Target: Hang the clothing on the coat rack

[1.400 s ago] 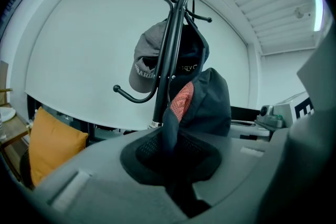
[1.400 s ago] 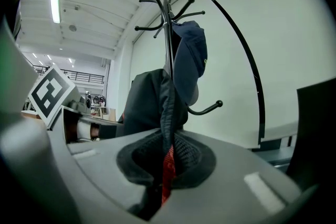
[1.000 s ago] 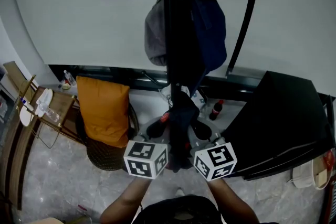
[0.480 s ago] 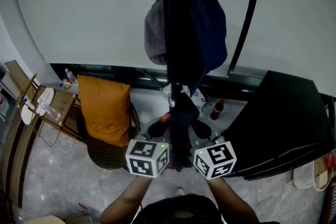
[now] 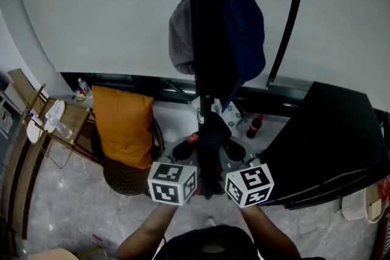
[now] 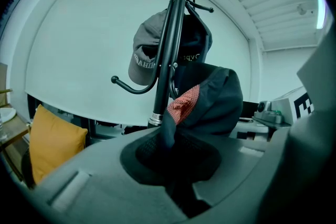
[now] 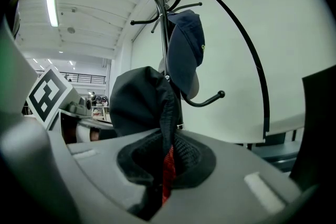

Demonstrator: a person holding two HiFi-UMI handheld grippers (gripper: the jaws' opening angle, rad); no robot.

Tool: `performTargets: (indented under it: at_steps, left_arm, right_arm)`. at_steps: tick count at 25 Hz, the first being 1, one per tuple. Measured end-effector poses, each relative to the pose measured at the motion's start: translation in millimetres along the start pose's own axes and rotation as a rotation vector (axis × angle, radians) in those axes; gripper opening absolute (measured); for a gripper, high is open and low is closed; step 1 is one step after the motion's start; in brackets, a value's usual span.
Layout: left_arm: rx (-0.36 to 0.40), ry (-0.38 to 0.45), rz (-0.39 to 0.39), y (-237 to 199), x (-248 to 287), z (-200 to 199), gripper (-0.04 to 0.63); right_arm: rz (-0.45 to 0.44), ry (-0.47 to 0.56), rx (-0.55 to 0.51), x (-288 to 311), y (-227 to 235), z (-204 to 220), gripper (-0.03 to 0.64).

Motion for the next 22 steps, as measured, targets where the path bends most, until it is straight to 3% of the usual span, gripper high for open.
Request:
performTargets:
  at_steps: [22]
  left_arm:
    - [-0.001, -0.03, -0.004, -6.5, 5.8, 11.5, 0.035]
  right_arm:
    - [0.014, -0.033, 0.0, 4.8, 2.4, 13.9, 0.02]
Point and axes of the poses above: the fingertips, and each gripper's own axes: x forward along the fingers, y to its right, z out of its underside, the point moved 7 cm from there along -x, backward along the fingers, and after that the axes turned 4 degrees about -x, right-handed, at the moved point
